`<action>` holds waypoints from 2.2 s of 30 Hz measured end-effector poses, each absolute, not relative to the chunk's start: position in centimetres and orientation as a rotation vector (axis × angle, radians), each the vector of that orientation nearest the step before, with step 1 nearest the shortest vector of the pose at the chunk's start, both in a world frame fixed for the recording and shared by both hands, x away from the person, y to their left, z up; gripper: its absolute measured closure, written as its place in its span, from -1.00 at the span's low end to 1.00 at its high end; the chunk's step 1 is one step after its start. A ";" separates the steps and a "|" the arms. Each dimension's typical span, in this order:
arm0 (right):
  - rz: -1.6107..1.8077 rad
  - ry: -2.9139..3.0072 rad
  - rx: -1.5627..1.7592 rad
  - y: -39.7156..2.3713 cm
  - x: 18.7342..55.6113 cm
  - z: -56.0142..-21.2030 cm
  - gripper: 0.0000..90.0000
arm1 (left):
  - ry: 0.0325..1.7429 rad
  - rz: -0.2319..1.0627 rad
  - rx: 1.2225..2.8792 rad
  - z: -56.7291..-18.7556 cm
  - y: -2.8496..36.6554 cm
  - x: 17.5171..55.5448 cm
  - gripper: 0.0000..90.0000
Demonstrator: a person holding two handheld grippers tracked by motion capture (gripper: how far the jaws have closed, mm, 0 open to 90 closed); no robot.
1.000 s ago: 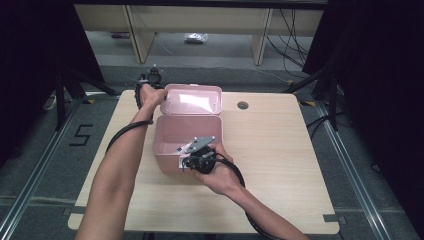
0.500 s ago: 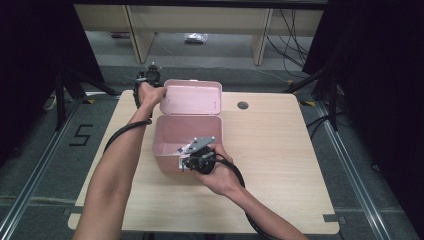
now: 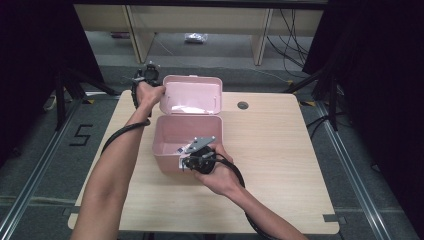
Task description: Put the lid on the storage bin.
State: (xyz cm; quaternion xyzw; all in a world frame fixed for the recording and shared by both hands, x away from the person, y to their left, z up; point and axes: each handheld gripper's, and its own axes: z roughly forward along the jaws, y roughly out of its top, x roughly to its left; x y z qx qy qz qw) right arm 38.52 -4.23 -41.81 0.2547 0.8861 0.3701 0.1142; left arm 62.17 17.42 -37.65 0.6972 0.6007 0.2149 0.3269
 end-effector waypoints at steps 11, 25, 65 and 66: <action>1.088 2.598 0.746 -4.2 38.5 -41.8 1.00 | 1.526 0.598 1.785 -37.0 17.6 61.3 0.93; 1.089 2.595 0.745 -4.2 38.6 -41.8 1.00 | 1.460 0.633 1.759 -35.9 18.0 59.8 0.94; 1.104 2.588 0.754 -4.2 38.5 -41.9 1.00 | 1.326 0.704 1.660 -34.3 18.5 55.4 0.96; 1.101 2.589 0.742 -4.3 38.6 -41.9 1.00 | 1.323 0.705 1.658 -34.3 18.5 55.2 0.96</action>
